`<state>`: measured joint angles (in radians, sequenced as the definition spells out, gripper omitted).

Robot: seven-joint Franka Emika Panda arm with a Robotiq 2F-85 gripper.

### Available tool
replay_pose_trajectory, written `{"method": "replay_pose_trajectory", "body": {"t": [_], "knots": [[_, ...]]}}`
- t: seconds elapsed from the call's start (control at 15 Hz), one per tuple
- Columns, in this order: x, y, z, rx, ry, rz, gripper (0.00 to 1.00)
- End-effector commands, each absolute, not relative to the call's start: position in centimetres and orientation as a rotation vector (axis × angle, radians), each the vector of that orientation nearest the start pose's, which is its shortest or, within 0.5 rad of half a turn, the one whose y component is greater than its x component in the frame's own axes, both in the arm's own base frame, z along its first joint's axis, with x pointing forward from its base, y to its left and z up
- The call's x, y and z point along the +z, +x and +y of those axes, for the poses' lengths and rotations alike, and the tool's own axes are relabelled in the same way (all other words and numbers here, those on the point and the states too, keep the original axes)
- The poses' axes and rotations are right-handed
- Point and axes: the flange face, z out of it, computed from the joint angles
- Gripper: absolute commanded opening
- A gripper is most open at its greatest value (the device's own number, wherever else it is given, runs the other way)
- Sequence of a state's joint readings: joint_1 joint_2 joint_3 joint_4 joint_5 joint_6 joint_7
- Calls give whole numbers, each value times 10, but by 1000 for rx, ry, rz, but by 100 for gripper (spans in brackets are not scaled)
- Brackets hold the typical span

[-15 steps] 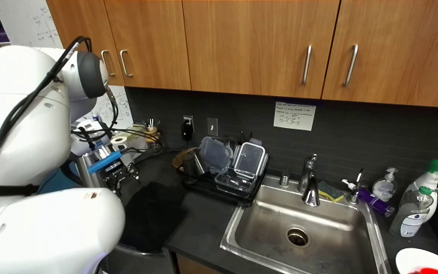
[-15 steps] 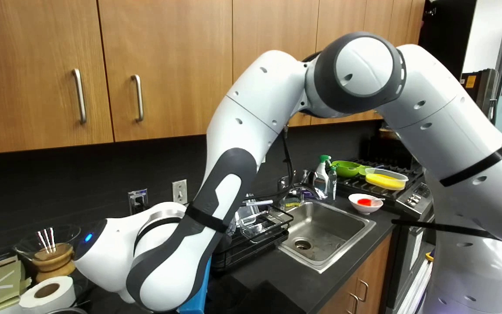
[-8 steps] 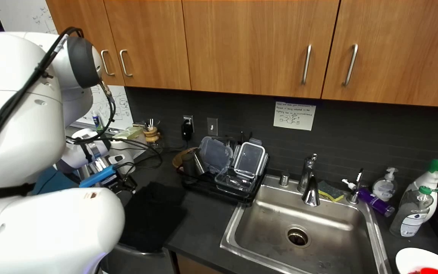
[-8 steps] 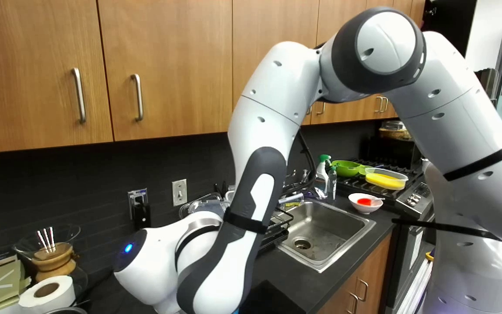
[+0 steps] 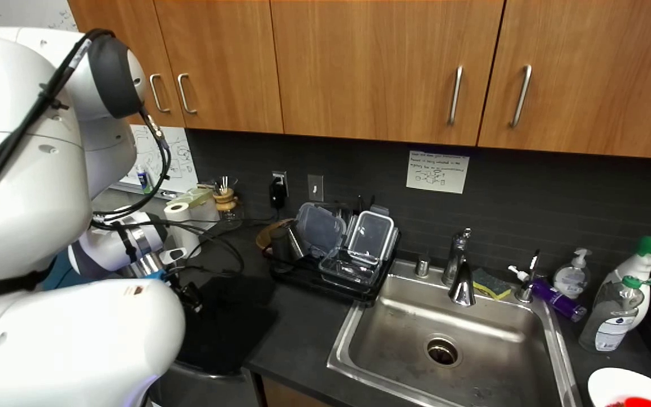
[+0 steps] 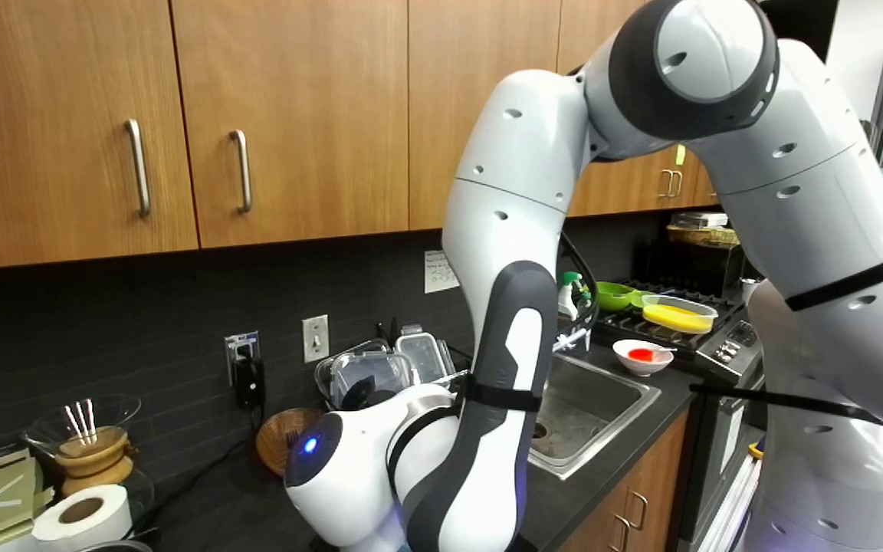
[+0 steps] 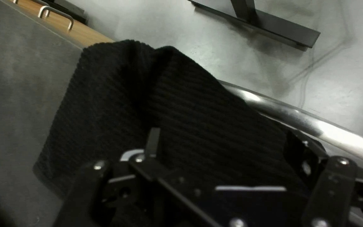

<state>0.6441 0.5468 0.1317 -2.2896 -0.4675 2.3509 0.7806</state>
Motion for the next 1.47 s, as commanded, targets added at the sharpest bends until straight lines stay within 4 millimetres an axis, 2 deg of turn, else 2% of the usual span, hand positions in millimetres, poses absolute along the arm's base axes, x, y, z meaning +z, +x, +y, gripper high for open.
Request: {"method": "replay_pose_trajectory", "body": {"t": [0.0,0.4,0.67,1.13,1.4], "knots": [[87,327,323,365,-3495,-711,100],[87,328,324,361,-3495,-706,100],[104,322,314,261,-3488,-612,100],[136,295,270,16,-3440,-286,100],[146,286,244,-48,-3437,-197,100]]}}
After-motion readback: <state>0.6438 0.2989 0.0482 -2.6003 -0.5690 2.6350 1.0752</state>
